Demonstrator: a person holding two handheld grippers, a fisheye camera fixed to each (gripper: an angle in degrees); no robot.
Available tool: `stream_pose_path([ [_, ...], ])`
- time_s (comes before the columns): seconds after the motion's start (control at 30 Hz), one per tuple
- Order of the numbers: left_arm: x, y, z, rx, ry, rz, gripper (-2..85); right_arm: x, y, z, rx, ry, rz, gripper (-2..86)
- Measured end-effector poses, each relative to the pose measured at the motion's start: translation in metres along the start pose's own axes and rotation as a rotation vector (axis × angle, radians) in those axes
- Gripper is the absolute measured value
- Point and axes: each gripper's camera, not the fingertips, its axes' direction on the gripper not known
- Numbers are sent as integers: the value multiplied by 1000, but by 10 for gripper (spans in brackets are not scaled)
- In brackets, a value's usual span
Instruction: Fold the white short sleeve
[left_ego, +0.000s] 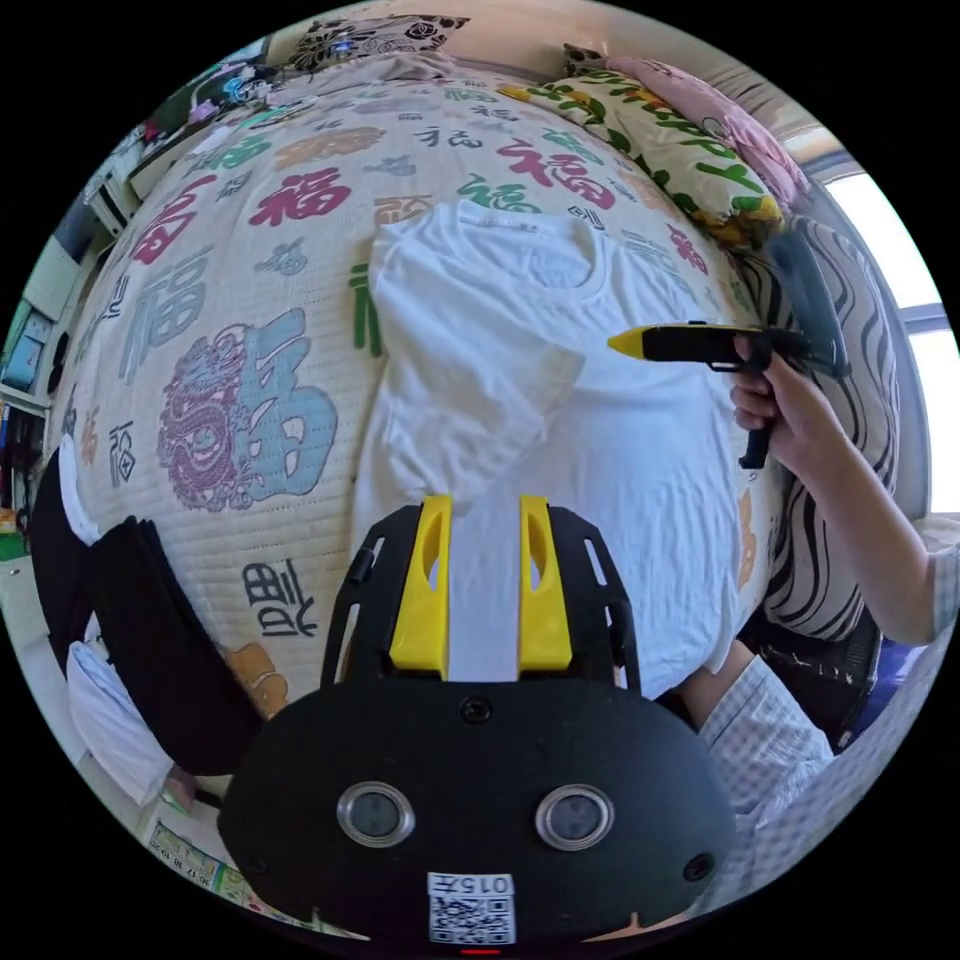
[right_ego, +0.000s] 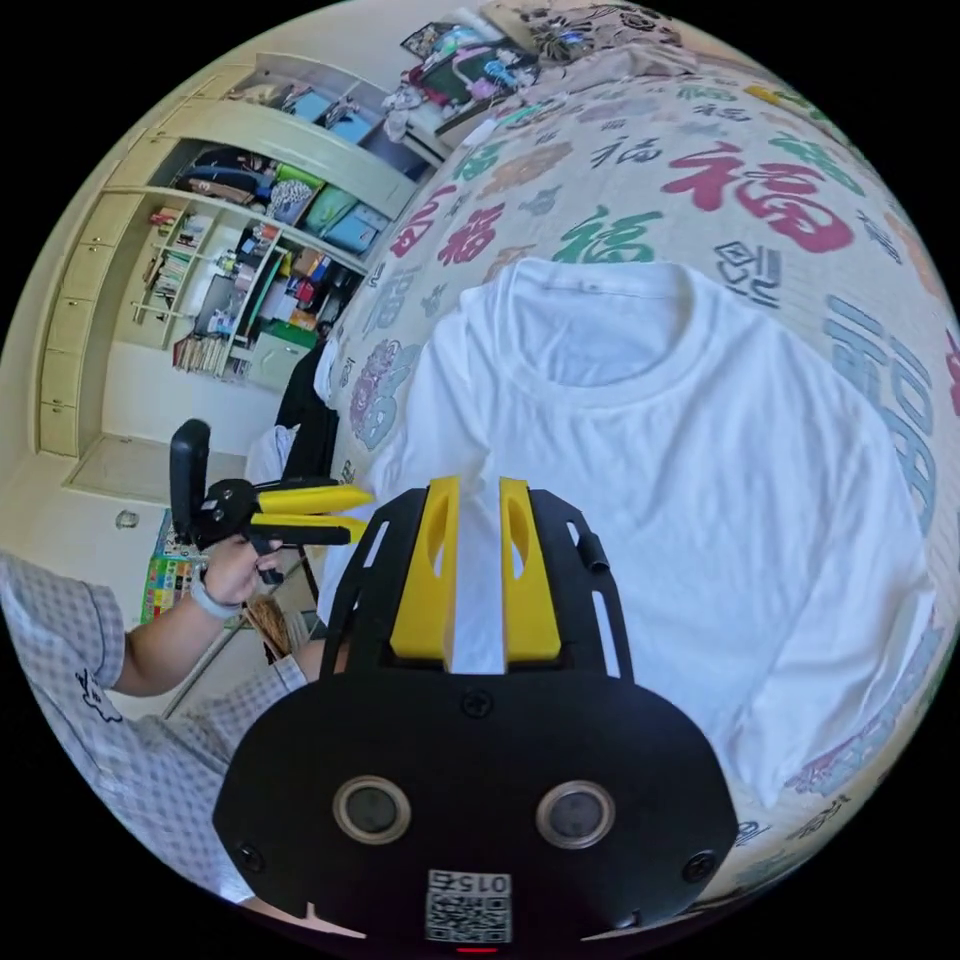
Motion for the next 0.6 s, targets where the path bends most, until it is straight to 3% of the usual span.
stream_pose_path([
  [0.13,-17,13,-7,17,-30,37,85,-11,-58,57,-128,86,33,53],
  [0.3,-44,38,-35,91,17,32,22,-26,-115,90,-150,107,42,9],
  [0.6,-205,95,-134,329,321,-280,-3,-128,-298,150,-17,95,-187,-2],
])
